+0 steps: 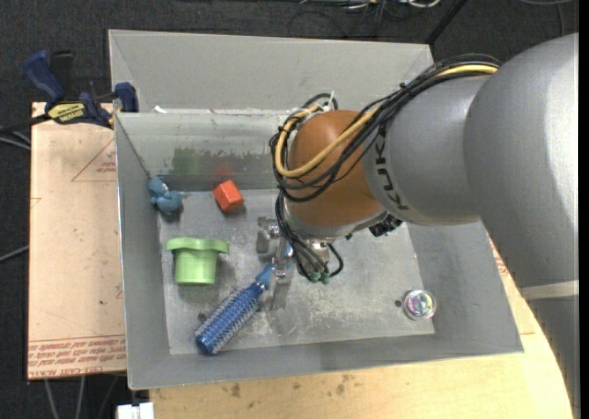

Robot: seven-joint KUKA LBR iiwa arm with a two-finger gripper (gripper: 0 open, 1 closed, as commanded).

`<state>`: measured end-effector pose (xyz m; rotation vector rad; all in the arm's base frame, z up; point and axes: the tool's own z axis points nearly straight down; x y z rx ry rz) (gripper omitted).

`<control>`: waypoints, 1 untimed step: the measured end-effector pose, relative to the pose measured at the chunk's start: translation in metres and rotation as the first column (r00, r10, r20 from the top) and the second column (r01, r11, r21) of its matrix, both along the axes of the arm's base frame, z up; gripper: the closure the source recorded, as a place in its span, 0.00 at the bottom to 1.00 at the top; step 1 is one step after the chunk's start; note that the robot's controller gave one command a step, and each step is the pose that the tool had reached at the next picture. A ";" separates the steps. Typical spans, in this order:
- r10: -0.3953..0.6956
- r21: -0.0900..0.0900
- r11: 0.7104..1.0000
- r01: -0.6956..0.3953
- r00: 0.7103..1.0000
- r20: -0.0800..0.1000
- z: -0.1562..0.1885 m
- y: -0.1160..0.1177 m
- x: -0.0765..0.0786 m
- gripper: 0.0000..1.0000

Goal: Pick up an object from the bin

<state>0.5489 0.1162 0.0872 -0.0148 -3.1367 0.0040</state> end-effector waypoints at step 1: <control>0.004 0.004 1.000 -0.004 1.000 0.004 0.004 0.004 0.000 1.00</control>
Offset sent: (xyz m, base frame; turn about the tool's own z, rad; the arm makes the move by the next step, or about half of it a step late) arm 0.0000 0.0000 0.0000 0.0000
